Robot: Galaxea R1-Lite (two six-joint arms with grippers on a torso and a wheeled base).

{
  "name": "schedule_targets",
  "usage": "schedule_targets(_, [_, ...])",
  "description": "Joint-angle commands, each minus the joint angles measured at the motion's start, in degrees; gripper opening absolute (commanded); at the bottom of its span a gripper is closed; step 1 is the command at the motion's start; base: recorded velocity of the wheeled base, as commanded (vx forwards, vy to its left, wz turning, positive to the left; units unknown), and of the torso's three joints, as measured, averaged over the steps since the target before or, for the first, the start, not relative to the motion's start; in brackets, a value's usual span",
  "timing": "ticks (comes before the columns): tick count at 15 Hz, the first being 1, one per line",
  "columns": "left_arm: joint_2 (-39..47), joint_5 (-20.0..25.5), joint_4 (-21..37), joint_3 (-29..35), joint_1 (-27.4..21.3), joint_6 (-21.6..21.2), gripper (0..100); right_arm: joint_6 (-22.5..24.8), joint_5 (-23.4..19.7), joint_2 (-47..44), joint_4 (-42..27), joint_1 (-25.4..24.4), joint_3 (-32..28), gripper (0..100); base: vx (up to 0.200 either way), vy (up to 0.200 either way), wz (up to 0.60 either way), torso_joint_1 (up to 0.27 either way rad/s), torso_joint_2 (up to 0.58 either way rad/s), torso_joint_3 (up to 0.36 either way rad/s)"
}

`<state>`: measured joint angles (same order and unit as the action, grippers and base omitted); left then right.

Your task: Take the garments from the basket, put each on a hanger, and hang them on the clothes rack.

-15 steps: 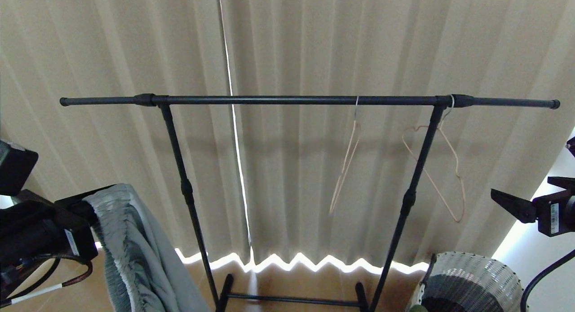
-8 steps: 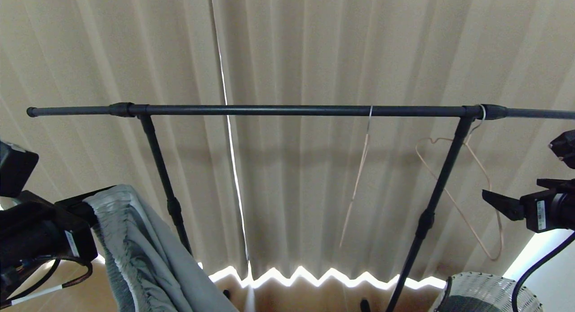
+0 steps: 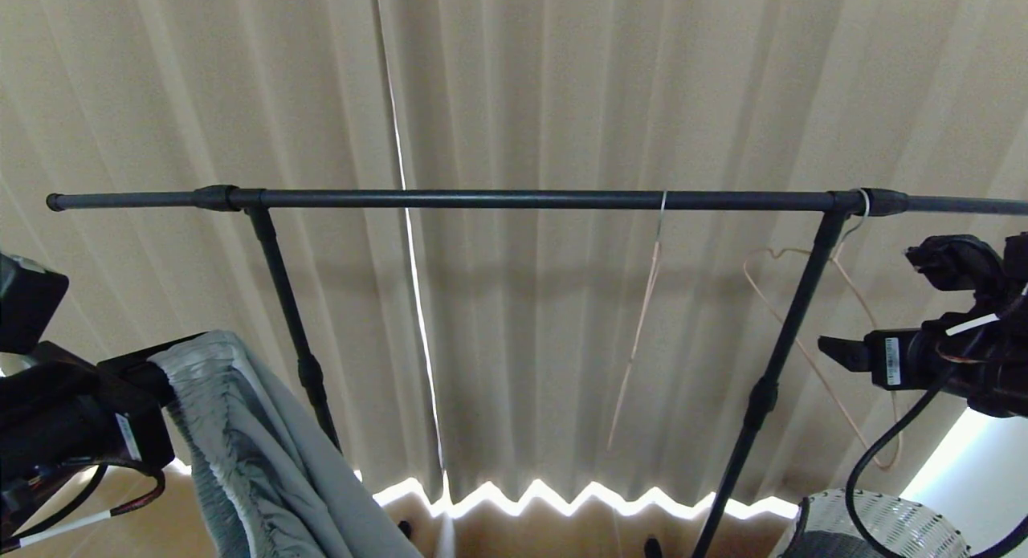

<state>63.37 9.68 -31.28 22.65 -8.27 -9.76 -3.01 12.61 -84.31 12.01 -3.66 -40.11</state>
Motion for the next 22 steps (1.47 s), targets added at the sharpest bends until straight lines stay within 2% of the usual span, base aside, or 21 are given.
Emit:
schedule_targets(1, [-0.3,0.0,-0.1,-0.1,0.0,0.0,0,-1.0,0.9,-3.2,0.1,-1.0,-0.6,100,0.000,0.000,0.00,0.000,0.00,0.000])
schedule_targets(11, [-0.5,0.0,0.0,-0.2,0.0,0.0,0,-1.0,1.2,-5.4,0.7,0.1,-1.8,100,0.000,0.000,0.00,0.000,0.00,0.000])
schedule_targets(12, [-0.5,0.0,0.0,-0.2,0.0,0.0,0,-1.0,1.2,-5.4,0.7,0.4,-1.8,0,0.000,0.000,0.00,0.000,0.00,0.000])
schedule_targets(22, [-0.5,0.0,0.0,-0.2,0.0,0.0,0,-1.0,1.3,-3.5,1.0,2.1,-1.9,0,0.000,0.000,0.00,0.000,0.00,0.000])
